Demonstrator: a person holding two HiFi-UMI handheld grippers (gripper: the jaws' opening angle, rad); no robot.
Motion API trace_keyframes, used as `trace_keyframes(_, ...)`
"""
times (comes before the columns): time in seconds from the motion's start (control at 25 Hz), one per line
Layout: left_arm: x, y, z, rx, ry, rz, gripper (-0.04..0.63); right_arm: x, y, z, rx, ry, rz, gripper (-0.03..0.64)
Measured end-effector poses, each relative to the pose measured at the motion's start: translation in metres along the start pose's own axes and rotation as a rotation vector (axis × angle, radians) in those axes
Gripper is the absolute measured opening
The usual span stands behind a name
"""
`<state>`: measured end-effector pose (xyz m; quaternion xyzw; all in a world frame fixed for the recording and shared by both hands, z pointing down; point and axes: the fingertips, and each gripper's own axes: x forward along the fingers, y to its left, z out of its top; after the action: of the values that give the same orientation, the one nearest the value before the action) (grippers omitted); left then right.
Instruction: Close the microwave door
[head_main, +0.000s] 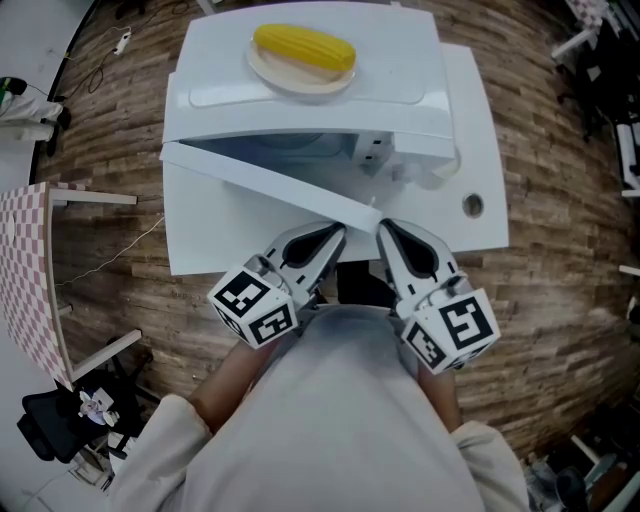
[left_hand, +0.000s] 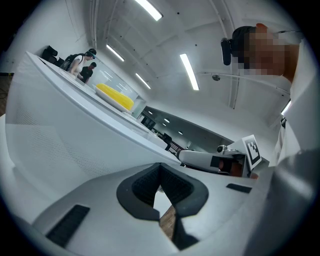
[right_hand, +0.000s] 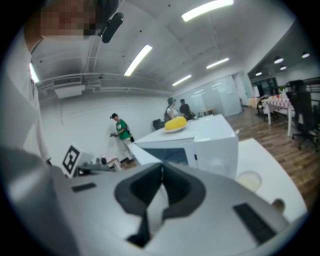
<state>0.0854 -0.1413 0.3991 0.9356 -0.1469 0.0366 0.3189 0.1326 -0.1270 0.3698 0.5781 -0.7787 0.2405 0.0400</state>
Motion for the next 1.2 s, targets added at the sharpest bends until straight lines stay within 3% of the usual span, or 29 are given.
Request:
trace_keyframes(0.56,0.019,0.008,0.014,0.011,-0.003,0.0,0.02,0.013,-0.021,0.014,-0.002,-0.005,0.002,0.021)
trace_keyframes(1.2,0.038,0.012,0.021,0.013,-0.031,0.035,0.02,0.026,-0.038,0.018,-0.02,0.012,0.066,0.021)
